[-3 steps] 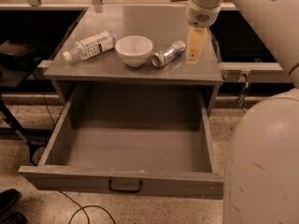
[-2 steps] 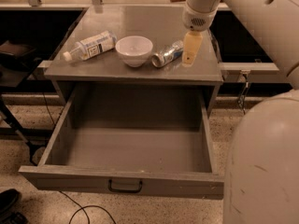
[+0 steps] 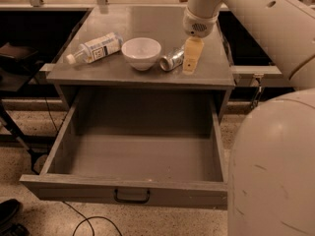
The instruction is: Place redbull can into top drawer
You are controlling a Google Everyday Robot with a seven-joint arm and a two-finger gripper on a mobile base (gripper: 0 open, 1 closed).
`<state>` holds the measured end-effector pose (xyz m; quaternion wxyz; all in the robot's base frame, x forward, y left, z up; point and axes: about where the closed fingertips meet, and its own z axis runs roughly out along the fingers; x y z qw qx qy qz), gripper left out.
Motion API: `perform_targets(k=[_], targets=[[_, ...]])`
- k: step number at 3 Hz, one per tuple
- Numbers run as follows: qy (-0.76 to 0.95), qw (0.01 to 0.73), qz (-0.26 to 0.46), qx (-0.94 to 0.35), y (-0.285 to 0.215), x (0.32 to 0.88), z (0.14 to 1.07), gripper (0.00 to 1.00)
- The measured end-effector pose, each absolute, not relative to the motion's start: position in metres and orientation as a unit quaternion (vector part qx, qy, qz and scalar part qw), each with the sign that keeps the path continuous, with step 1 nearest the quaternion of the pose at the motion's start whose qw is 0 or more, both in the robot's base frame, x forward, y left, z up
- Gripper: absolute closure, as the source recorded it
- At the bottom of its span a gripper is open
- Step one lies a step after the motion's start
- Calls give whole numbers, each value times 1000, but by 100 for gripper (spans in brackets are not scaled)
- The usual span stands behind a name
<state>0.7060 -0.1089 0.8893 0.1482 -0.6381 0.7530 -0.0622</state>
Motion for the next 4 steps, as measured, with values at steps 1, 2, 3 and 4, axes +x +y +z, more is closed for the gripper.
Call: perform_targets(k=[1,2,3,4], targets=[[780,176,0,-601,-112,707,890,0],[804,217,57,-551,-118,709,896,0],[829,256,103,-487,-121,710,903,0],[829,256,103,-487,-121,710,902,0]])
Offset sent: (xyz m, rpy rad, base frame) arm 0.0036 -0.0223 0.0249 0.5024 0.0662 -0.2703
